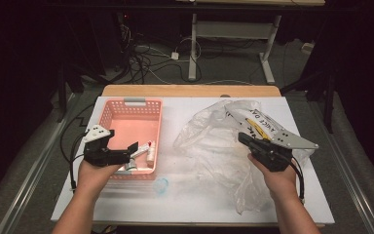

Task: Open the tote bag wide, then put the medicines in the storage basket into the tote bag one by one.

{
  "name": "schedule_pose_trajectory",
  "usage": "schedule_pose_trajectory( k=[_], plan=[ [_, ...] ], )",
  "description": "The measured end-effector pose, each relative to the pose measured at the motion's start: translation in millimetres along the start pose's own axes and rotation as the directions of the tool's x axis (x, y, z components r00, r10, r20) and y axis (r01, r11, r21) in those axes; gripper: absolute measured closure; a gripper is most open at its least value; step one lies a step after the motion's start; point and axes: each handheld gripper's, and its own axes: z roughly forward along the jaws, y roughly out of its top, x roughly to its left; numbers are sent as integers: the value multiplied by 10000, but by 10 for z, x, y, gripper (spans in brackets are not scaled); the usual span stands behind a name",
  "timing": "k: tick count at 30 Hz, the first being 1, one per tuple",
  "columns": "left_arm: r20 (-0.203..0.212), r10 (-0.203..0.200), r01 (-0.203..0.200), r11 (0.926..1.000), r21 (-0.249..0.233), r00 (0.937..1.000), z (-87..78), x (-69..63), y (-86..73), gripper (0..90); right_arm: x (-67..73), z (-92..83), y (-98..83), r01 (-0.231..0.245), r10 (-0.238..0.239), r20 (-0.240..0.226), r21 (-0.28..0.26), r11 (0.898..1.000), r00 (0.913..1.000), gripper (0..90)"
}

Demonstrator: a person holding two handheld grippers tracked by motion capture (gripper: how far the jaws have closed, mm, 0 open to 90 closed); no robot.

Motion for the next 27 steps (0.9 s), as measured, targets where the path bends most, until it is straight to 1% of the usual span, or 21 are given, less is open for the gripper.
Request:
schedule_pose_trajectory(
  k=[3, 4, 6, 10, 12, 15, 16, 19, 23, 25, 27],
  plan=[
    [86, 54, -56, 9998, 190, 9999, 58, 38, 55, 1, -12, -4, -2, -12, 12, -11, -15, 10000, 10000, 900],
    [98, 0, -2, 9997, 227, 10000, 77, 59, 69, 1, -12, -5, -4, -91, 91, 2, -10, 10000, 10000, 900],
    [87, -117, 113, 9993, 370, 9999, 114, 104, 99, 1, -24, -3, -6, -61, 61, 30, -31, 10000, 10000, 900],
    [-11, -147, 147, 9978, 647, 9999, 176, 164, 153, 1, -34, -4, -3, -85, 85, -35, -20, 10000, 10000, 900],
    [51, -248, 243, 9971, 720, 9997, 198, 187, 175, 1, -45, 6, 6, -125, 124, -96, -48, 9999, 9999, 900],
    [100, -201, 189, 9940, 1073, 9997, 247, 216, 210, 1, -45, 18, 12, -159, 159, -99, -36, 9999, 9998, 900],
    [90, -150, 137, 9919, 1260, 9998, 267, 228, 217, 1, -43, 27, 15, -168, 168, -110, -11, 9999, 9998, 900],
    [27, -198, 190, 9854, 1690, 9998, 325, 267, 213, 4, -35, 53, 22, -99, 99, -160, -15, 10000, 9998, 900],
    [26, -285, 271, 9701, 2410, 9996, 425, 314, 195, 5, -12, 59, 20, -29, 30, -186, 21, 10000, 9998, 900],
    [20, -325, 308, 9640, 2642, 9995, 465, 338, 200, 5, -13, 60, 18, -1, 1, -181, 19, 10000, 9998, 900],
    [-54, -292, 295, 9548, 2957, 9996, 512, 353, 199, 15, -14, 63, 19, 36, -36, -185, 17, 10000, 9998, 900]
  ],
)
